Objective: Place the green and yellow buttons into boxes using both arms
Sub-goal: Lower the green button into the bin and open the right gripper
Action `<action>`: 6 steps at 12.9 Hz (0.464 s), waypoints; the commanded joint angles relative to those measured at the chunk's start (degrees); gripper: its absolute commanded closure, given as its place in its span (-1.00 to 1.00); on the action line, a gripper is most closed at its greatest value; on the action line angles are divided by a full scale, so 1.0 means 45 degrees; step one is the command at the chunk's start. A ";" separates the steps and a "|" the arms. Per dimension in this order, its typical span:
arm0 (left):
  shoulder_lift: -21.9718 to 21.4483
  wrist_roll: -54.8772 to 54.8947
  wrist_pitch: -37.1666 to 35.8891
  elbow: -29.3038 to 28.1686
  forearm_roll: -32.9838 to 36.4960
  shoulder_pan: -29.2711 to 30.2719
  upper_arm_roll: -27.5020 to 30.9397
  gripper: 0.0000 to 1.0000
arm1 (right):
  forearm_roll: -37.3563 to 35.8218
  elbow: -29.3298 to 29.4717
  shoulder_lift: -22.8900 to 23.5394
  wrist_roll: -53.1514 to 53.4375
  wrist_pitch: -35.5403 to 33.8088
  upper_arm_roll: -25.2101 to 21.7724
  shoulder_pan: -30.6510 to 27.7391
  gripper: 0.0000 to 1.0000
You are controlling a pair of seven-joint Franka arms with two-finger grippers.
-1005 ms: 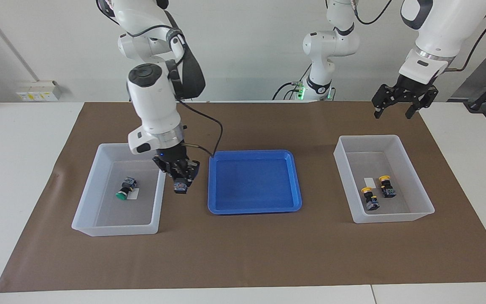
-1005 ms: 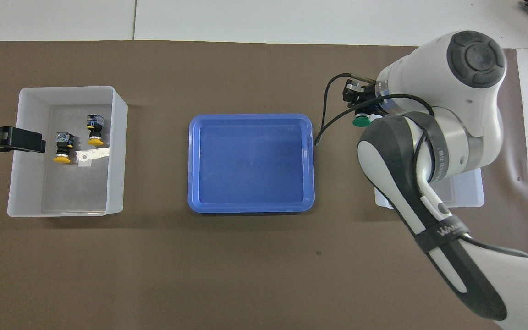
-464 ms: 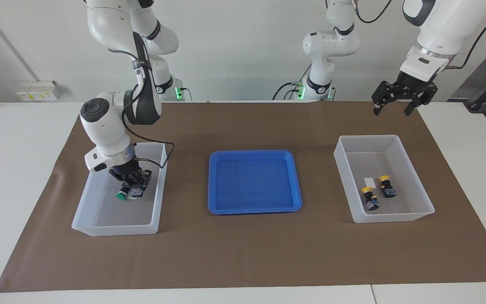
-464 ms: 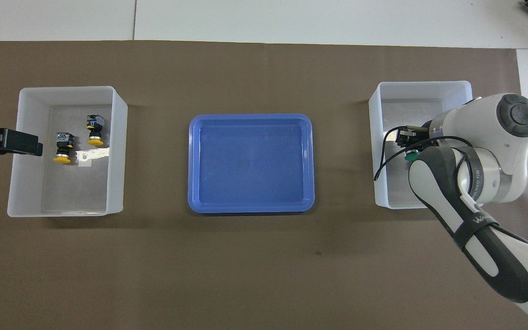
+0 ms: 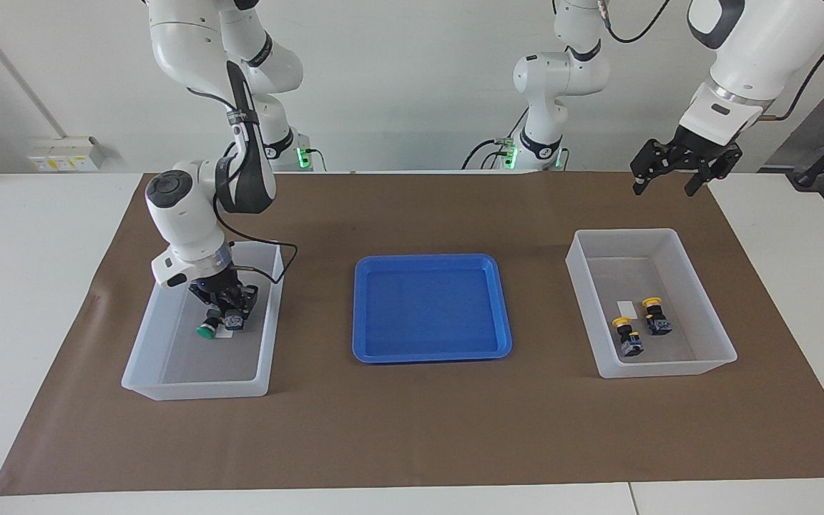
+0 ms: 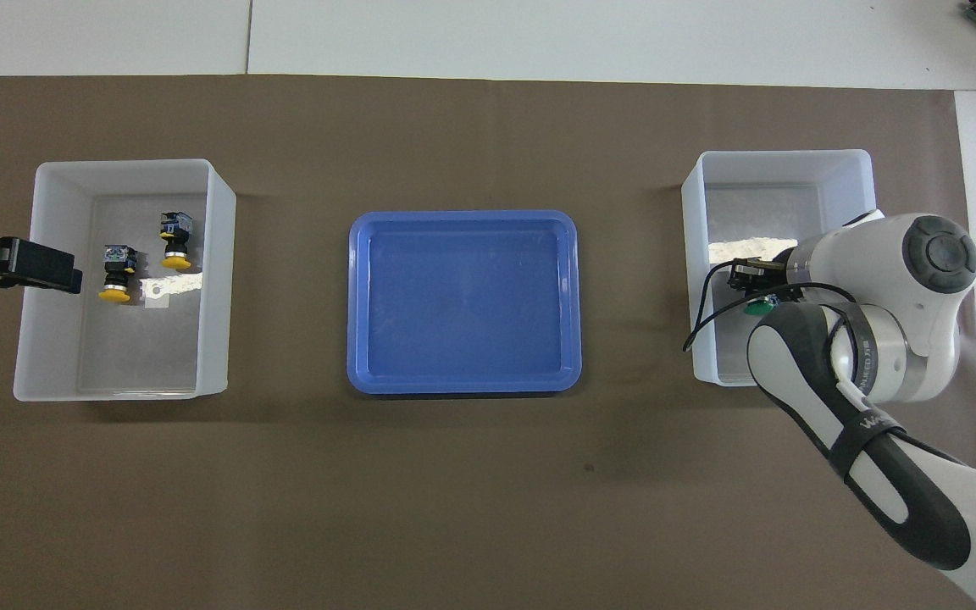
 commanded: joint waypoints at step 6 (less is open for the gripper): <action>-0.0101 0.0118 -0.0232 -0.0045 -0.0051 0.0041 0.0079 -1.00 | 0.0019 0.1145 -0.0613 0.0392 -0.1280 0.0147 0.0008 -1.00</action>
